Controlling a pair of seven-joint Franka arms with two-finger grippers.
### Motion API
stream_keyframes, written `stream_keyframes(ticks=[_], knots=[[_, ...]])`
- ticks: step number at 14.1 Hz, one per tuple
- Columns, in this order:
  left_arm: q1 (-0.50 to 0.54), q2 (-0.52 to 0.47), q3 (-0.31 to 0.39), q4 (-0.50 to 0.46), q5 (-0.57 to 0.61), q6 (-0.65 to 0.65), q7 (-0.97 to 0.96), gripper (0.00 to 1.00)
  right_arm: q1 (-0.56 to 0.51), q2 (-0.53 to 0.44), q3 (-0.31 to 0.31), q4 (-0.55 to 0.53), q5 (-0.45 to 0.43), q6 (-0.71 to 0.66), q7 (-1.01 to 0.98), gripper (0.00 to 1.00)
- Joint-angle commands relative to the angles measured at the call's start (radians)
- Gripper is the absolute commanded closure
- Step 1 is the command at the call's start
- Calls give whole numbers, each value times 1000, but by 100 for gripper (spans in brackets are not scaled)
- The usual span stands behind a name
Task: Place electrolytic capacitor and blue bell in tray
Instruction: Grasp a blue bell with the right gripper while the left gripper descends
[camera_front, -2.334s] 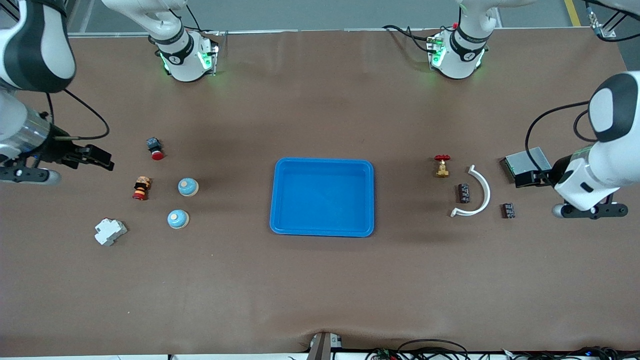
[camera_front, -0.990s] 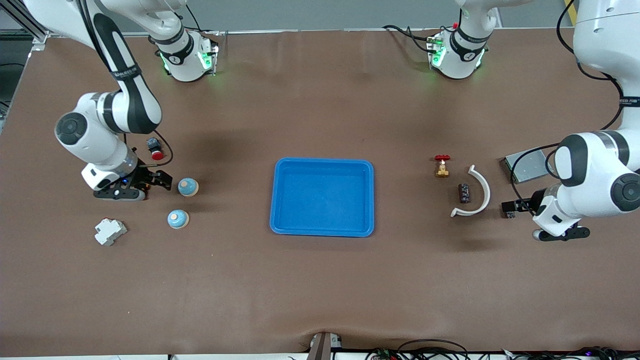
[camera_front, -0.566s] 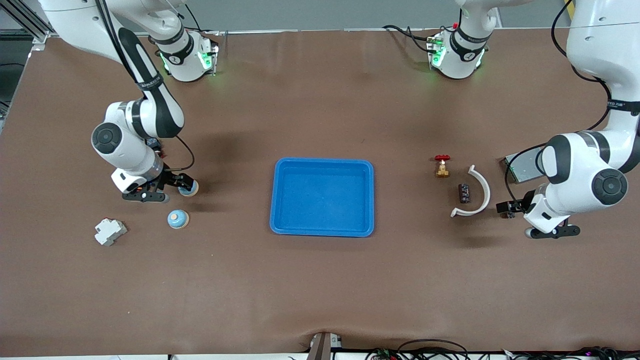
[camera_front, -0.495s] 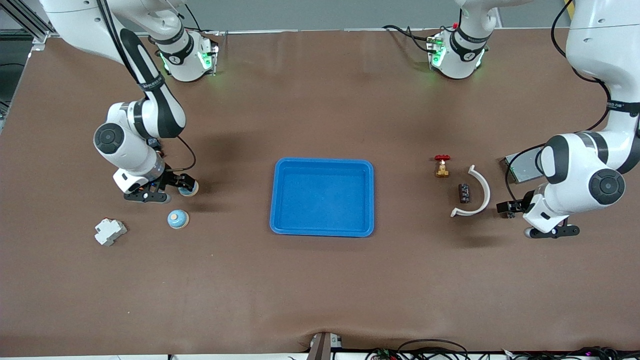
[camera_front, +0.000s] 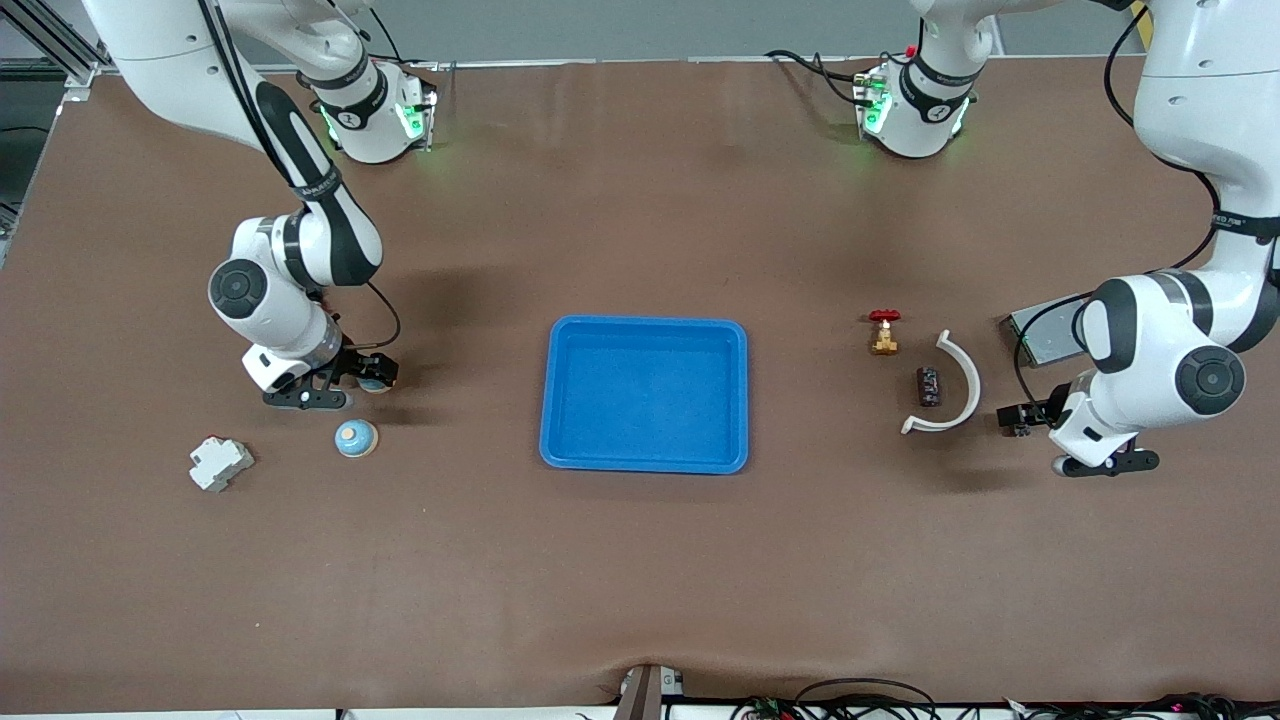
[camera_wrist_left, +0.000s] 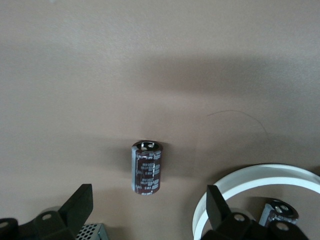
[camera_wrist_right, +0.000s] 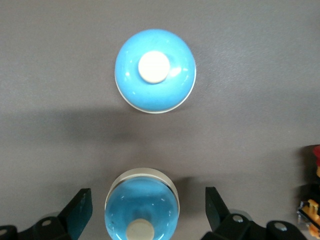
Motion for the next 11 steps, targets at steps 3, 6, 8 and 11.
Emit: stream_keyframes(ticks=[3,6,8,11], knots=[[-3,32,0,7,20,17,-9,0,15,14,-3,-1,7,16,14,0],[2,49,1,7,22,19,-9,0,17,19,-3,-1,7,16,14,0],[0,57,0,9,20,28,-9,0,17,22,-3,-3,7,17,14,0],[3,69,0,9,22,37,-9,0,17,22,-3,-6,7,17,14,0]])
